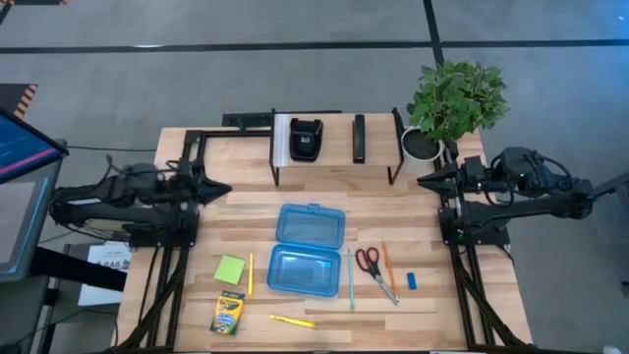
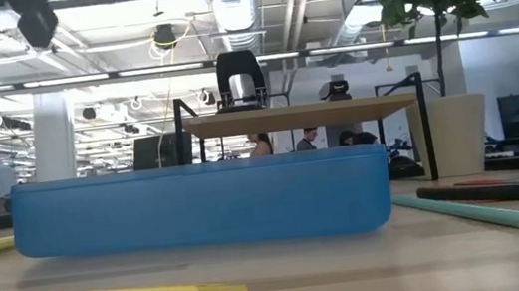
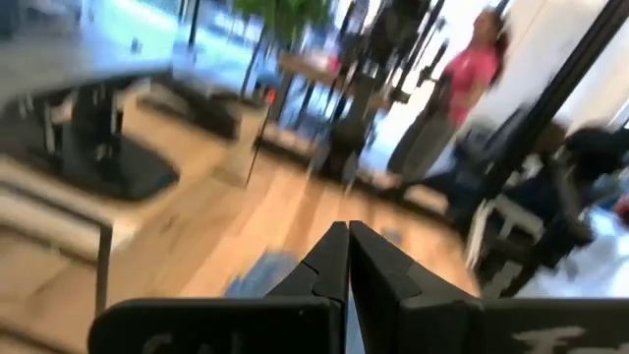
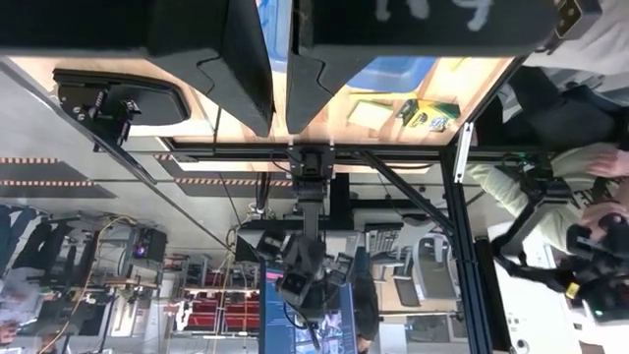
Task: Pack school essentials
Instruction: Put the yellow pen into the blue supply box
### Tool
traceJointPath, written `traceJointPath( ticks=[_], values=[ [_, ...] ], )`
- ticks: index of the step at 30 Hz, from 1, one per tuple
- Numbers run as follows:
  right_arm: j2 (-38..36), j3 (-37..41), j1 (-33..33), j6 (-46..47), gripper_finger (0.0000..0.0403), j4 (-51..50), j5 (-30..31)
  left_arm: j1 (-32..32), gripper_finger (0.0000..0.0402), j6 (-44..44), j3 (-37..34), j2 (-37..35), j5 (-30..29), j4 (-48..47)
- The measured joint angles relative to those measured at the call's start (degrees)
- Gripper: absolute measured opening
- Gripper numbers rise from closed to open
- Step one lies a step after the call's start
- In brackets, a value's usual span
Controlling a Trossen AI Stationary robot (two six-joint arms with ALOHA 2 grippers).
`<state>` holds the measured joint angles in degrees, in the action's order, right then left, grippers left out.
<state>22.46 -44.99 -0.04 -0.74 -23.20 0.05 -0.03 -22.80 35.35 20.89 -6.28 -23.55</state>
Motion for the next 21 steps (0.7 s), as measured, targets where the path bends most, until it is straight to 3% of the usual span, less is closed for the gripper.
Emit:
traceJointPath(
  ticks=[12,21],
  values=[
    [0.0,0.0,-0.1,-0.7,0.0056,0.1,0.1,-1.3,0.0009,-5.4,0.0,21.6,4.3,-8.0],
    [0.0,0.0,0.0,-0.7,0.0056,0.1,0.1,-10.2,0.0087,-25.6,0.0,35.7,2.2,-11.2]
  ],
)
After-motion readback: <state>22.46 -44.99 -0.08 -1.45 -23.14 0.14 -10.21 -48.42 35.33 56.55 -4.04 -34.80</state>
